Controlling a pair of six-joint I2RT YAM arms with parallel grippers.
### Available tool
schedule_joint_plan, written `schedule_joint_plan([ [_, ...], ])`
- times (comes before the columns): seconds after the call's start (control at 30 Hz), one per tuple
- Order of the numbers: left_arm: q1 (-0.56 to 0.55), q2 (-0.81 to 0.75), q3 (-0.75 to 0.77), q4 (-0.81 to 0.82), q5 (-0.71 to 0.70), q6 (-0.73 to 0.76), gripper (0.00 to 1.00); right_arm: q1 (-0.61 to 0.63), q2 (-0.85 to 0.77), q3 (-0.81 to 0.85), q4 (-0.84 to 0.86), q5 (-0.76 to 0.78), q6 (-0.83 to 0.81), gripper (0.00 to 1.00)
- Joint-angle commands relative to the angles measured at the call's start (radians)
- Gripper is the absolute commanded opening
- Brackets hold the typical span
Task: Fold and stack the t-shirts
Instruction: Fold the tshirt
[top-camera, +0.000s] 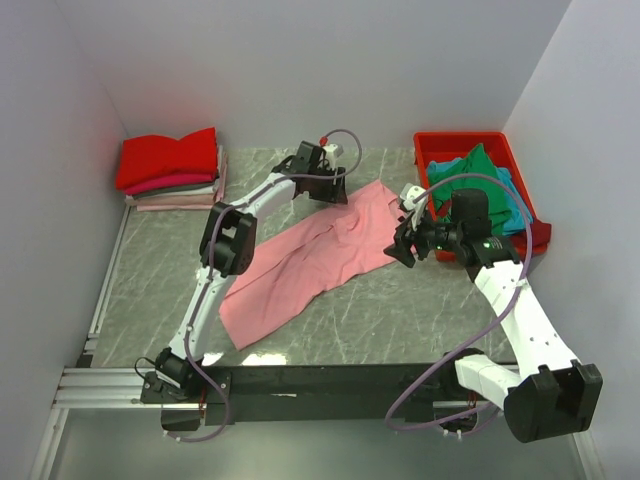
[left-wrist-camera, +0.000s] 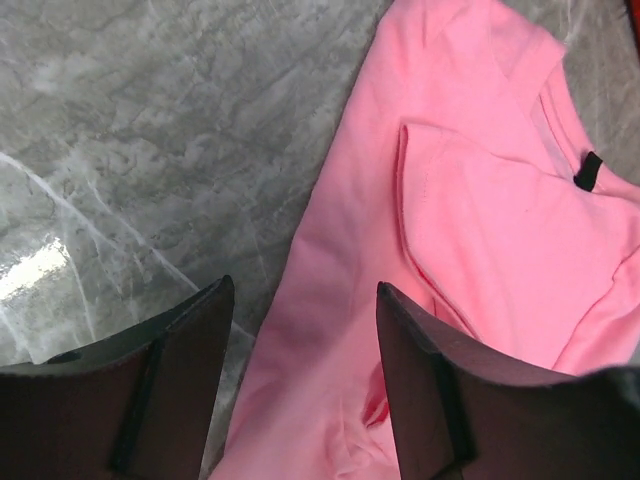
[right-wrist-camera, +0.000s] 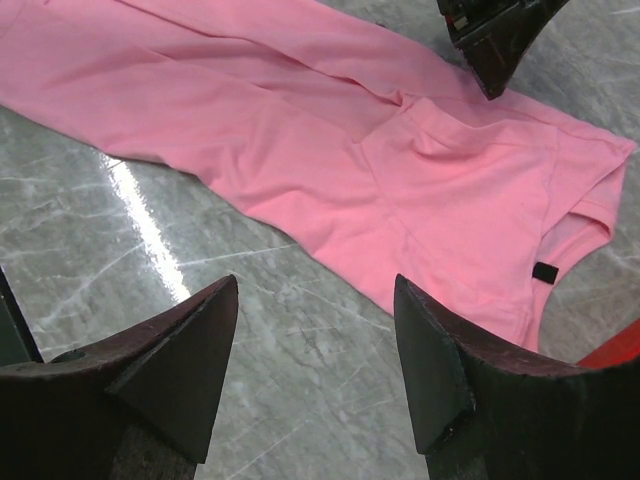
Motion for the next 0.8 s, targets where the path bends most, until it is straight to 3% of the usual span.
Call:
schedule_joint_plan([
  [0.0,-0.013,0.041,0.035,-0.029,-0.053,0.052,0.65,-0.008,0.002,0.003,0.004,-0.035,0.015,0.7],
  [0.3,-0.042,0.076,0.046,-0.043,0.013,0.094,0.59,-0.009,0.022,0.002,0.006,-0.028,0.014,0.7],
  [0.43,-0.045,0.091,0.035,-0.049,-0.019,0.094,0.43,-0.011,0.028,0.003,0.0,-0.029,0.012,0.7],
  [0.47,-0.047,0.093,0.037,-0.048,-0.025,0.089,0.34,-0.009,0.028,0.002,0.001,-0.029,0.011,0.7],
  [0.6,-0.045,0.081,0.043,-0.029,-0.059,0.071,0.15,-0.011,0.028,-0.001,-0.002,-0.029,0.008,0.7],
  [0.63,-0.043,0.076,0.043,-0.023,-0.068,0.06,0.04,-0.011,0.031,0.002,-0.003,-0.028,0.005,0.7],
  [0.77,-0.013,0.033,0.027,0.023,-0.104,0.002,0.0,-0.014,0.038,0.003,-0.011,-0.023,0.0,0.7],
])
